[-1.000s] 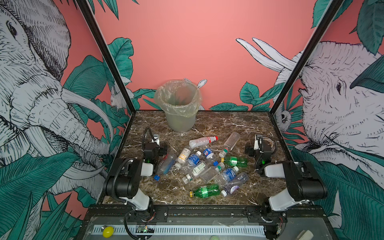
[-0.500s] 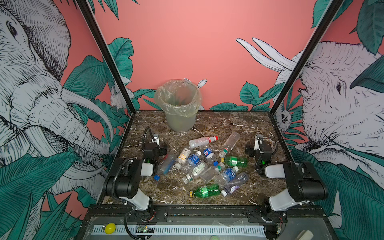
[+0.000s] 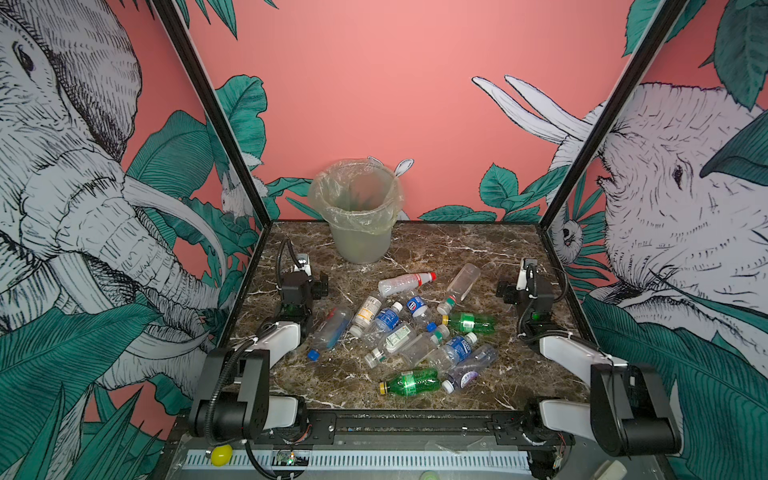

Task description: Throw the plastic bottles in the bin

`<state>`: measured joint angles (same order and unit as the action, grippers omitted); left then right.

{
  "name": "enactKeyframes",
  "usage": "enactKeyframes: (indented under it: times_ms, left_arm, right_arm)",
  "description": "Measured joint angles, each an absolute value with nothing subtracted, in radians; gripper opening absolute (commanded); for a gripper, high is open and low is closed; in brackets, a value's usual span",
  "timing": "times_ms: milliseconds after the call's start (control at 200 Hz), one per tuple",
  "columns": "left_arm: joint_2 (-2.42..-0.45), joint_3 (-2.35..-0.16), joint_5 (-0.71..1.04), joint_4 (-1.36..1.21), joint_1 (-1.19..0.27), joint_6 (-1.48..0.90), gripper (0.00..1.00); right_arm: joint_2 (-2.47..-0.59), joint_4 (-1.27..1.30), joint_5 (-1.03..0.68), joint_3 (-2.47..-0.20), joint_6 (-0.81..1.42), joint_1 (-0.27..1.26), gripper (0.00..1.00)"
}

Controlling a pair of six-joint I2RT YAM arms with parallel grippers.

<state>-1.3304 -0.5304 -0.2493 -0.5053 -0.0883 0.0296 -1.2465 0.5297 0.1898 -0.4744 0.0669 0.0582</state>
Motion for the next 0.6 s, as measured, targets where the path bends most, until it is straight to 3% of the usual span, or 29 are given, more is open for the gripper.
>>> enactKeyframes:
  times_ms: [215, 600]
  left_arm:
    - [-1.286, -0.633, -0.248, -0.315, -0.088, -0.094, 1.0]
    - [-1.207, -0.824, -0.165, 0.089, -0.088, -0.274, 1.0]
  right_arm:
    - [-1.179, 0.242, 0.19, -0.62, 0.199, 0.059, 0.99]
    - [-1.218, -0.241, 0.119, -0.883, 0.487, 0.07, 0.99]
